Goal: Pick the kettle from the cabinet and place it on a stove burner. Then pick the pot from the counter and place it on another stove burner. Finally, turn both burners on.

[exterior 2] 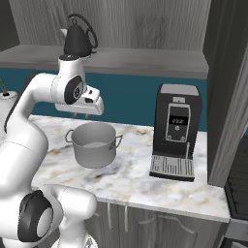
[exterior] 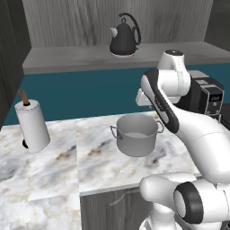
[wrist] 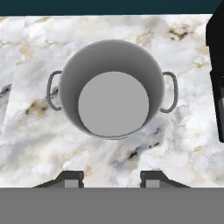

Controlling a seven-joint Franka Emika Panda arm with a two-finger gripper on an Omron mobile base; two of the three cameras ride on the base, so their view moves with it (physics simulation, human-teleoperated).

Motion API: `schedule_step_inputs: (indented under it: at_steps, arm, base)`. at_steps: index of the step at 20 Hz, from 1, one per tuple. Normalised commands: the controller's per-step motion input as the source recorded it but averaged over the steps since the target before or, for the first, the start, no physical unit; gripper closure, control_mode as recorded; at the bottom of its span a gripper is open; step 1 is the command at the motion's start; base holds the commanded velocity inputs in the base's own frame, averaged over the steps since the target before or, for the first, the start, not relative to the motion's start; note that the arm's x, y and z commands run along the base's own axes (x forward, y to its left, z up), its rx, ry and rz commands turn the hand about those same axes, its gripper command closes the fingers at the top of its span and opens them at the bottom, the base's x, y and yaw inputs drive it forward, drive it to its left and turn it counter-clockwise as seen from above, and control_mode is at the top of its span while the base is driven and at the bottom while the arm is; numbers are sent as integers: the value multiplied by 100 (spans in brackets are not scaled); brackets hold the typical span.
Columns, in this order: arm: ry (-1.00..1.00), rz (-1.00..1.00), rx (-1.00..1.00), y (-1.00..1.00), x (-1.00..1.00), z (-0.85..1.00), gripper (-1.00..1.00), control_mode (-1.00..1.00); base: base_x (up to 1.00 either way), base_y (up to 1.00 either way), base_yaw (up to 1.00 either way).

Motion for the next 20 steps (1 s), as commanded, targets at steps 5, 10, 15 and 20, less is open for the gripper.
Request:
schedule_step_inputs:
  at_steps: [5, 10, 15, 20]
  arm:
    - [-6, 2, 0, 0, 0, 0, -100, -100]
    - [-9, 3, 0, 0, 0, 13, -100, -100]
    - [-9, 8, 0, 0, 0, 27, -100, -100]
    - [-9, 11, 0, -2, 2, 47, -100, -100]
  base:
    - [0, 0, 0]
    - [0, 0, 0]
    - [0, 0, 0]
    - [0, 0, 0]
